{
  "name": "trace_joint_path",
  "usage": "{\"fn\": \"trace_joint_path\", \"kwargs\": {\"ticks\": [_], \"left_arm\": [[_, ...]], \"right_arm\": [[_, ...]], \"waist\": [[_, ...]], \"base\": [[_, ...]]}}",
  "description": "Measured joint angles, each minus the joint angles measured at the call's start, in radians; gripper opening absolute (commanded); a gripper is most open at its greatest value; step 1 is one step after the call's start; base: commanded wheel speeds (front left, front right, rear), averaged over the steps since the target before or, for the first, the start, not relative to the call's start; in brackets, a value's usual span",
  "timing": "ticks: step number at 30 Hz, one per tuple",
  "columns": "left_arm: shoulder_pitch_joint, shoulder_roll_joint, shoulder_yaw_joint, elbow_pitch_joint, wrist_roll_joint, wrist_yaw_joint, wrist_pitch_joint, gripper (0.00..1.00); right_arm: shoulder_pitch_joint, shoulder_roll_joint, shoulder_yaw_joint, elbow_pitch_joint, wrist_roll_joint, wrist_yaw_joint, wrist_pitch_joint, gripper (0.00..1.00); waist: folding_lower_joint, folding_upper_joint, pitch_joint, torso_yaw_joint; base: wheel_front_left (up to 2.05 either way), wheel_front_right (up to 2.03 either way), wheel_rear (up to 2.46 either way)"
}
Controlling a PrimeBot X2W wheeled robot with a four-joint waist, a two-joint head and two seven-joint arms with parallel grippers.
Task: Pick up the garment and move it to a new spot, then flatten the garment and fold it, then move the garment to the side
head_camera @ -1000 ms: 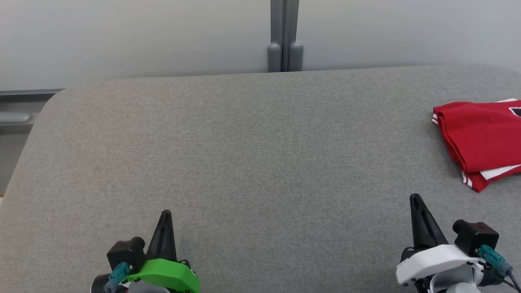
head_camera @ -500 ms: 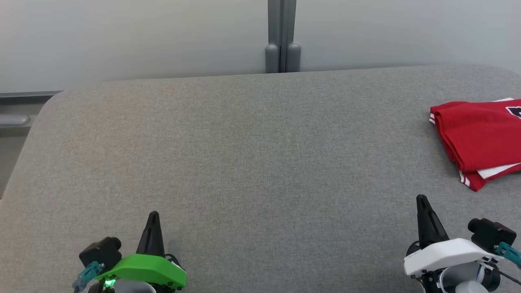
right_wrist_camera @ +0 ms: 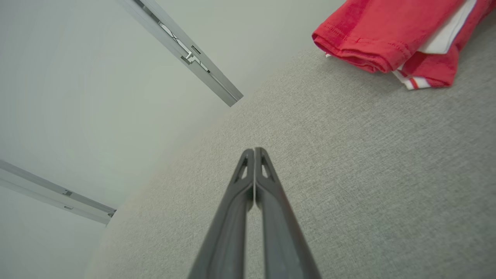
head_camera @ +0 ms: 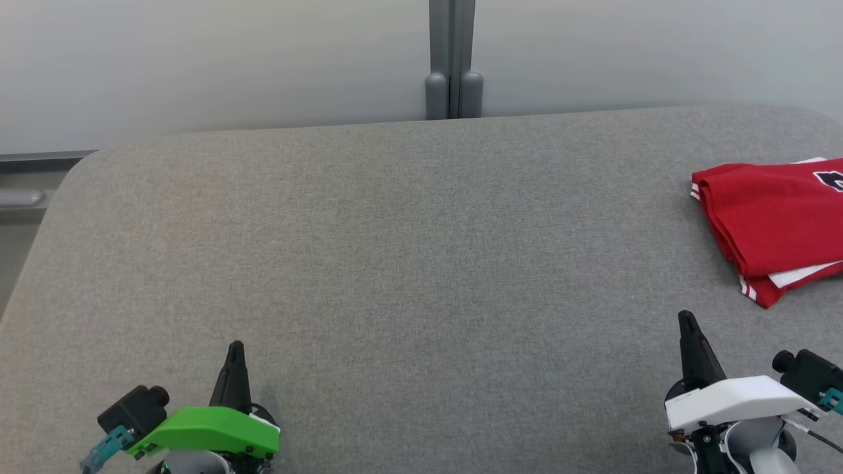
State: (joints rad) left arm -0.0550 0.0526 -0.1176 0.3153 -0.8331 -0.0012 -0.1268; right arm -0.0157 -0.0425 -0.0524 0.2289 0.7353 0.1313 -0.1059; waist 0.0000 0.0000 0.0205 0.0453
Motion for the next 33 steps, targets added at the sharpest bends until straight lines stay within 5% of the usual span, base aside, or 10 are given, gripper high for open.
{"fn": "trace_joint_path", "kwargs": {"ticks": [33], "left_arm": [[-0.017, 0.003, 0.095, -0.03, -0.353, -0.057, 0.1, 0.0]], "right_arm": [[-0.038, -0.002, -0.027, 0.007, 0.388, 0.0, 0.097, 0.0]], "waist": [[0.0, 0.0, -0.006, -0.016]], "base": [[0.0, 0.0, 0.0]]}}
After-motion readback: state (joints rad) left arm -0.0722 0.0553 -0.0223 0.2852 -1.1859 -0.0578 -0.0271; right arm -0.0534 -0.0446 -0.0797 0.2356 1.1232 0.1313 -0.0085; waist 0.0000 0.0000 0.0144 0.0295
